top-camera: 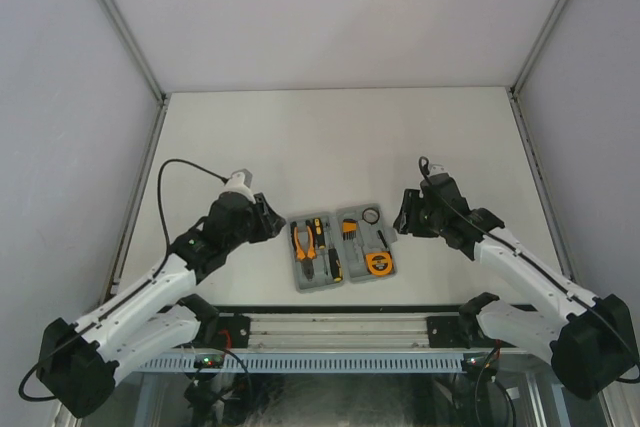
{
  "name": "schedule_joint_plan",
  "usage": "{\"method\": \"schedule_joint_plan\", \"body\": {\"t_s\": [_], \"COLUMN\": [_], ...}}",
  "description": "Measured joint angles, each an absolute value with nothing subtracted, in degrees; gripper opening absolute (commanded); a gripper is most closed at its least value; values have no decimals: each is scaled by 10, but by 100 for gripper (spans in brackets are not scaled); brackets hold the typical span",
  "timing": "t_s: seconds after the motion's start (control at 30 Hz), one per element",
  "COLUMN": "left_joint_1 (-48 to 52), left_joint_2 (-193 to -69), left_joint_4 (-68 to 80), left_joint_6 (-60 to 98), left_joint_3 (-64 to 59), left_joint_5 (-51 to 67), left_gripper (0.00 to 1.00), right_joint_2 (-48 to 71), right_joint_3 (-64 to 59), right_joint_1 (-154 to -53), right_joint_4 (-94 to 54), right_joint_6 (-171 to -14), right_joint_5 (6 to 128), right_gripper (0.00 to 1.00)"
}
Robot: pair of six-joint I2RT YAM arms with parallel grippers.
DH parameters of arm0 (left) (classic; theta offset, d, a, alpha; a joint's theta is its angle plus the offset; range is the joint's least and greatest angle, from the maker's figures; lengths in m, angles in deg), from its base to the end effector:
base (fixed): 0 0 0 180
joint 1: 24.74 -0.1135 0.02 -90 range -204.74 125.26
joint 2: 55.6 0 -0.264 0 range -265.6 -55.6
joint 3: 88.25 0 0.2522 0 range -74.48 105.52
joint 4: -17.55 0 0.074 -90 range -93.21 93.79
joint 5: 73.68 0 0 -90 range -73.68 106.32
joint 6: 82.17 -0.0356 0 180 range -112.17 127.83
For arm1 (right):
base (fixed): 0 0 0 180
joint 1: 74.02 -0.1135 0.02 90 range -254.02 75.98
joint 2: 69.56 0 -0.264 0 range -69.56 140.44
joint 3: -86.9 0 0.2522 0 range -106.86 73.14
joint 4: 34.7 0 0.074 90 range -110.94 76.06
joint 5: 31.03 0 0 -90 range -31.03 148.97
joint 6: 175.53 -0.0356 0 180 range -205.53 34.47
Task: Sort the tools into containers
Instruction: Adjust the engineering item in the storage box.
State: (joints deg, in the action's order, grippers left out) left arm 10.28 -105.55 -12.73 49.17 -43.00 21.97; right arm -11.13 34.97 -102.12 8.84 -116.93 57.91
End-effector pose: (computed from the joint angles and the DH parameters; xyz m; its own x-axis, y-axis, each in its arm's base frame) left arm 0.1585 -0.1068 0.2322 -0.6861 -0.3219 -0.6525 0.0690 0.8639 -0.4988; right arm 0.1792 0.0949 0.2259 -0.8170 0.1543 -0.5556 -0.0407 0.9457 0.3225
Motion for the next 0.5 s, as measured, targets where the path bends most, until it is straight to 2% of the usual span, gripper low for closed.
{"method": "schedule_joint_plan", "body": {"t_s": [0.2, 0.5], "left_joint_1": [65, 39], "left_joint_2": [-1030, -1012], "left_joint_4": [-133, -131], "left_joint_6": [501, 510], "left_joint_3": [-466, -506], "left_joint_5": [214, 194], "left_gripper": [42, 41], "right_joint_2": [-105, -72], "right_joint_3": [350, 364], "right_joint_1": [-1016, -983], "right_joint_4": [88, 61], "right_joint_6": [-1171, -1157], "right_joint_5": [593, 660], "right_gripper": [53, 50]}}
